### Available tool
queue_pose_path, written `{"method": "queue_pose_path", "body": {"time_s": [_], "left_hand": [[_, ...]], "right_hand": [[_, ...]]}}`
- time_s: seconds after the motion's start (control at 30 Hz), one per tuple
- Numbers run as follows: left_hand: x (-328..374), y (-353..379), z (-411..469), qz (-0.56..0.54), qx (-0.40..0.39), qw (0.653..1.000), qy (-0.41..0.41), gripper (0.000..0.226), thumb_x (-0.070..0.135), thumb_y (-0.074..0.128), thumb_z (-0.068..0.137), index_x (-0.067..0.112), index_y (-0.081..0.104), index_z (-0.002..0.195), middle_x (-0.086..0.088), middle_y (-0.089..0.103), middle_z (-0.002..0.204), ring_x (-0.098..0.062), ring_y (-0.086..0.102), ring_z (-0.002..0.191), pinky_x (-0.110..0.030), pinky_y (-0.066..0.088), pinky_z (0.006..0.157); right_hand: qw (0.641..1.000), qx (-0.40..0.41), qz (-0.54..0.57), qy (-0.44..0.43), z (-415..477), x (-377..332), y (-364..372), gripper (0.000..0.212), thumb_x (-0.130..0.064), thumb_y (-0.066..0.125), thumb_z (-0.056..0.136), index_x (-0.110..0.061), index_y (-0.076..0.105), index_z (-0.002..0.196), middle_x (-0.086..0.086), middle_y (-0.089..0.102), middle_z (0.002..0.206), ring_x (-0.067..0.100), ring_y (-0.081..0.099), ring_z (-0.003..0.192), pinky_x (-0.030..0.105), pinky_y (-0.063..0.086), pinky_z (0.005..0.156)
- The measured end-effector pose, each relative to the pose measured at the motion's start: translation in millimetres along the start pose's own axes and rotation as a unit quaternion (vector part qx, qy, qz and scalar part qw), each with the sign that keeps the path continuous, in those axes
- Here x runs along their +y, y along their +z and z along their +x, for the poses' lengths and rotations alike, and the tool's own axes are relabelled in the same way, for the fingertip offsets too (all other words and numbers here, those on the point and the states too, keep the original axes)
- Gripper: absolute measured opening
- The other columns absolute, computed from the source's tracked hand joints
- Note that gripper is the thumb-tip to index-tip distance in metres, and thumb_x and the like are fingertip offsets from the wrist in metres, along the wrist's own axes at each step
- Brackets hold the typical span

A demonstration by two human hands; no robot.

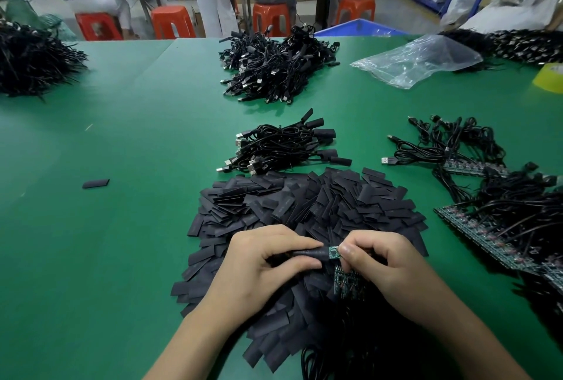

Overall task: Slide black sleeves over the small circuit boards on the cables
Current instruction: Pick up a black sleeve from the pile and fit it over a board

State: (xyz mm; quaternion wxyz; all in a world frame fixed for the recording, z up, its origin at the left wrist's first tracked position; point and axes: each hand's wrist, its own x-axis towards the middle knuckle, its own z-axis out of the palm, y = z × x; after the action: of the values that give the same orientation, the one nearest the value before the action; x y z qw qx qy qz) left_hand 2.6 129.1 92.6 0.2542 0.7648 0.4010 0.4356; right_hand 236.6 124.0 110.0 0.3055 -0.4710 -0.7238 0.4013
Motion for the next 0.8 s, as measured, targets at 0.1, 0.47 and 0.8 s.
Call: {"method": "queue_pose_path", "body": {"time_s": [0.1,0.47,0.8], "left_hand": [[1.5,4.5,-1.2,0.038,0.003,0.999,0.026,0.02,0.029,0.082,0.087,0.02,0.081,0.106,0.013,0.073,0.092,-0.003,0.068,0.086,-0.017,0.051,0.077],[4.8,6.4,-3.3,0.067,0.07,0.994,0.041,0.021,0.032,0.079,0.089,0.016,0.081,0.104,0.009,0.073,0.093,-0.007,0.069,0.086,-0.028,0.055,0.075],[3.0,8.3,-4.9,0.083,0.065,0.992,0.075,0.019,0.024,0.081,0.089,0.013,0.08,0.105,0.007,0.072,0.096,-0.007,0.068,0.087,-0.022,0.053,0.077]], "right_hand": [[1.0,0.013,-0.01,-0.014,-0.3,-3.1,7.6,0.029,-0.027,0.061,0.102,-0.022,0.065,0.074,0.002,0.05,0.06,0.008,0.041,0.055,0.023,0.032,0.055],[0.995,0.067,0.073,0.002,-0.8,-4.3,7.5,0.012,-0.023,0.067,0.099,-0.031,0.071,0.091,0.002,0.064,0.075,0.033,0.058,0.073,0.04,0.047,0.065],[0.996,0.044,0.073,0.024,0.3,-2.4,7.9,0.015,-0.021,0.069,0.096,-0.031,0.071,0.086,-0.007,0.064,0.068,0.005,0.057,0.064,0.017,0.045,0.062]]}}
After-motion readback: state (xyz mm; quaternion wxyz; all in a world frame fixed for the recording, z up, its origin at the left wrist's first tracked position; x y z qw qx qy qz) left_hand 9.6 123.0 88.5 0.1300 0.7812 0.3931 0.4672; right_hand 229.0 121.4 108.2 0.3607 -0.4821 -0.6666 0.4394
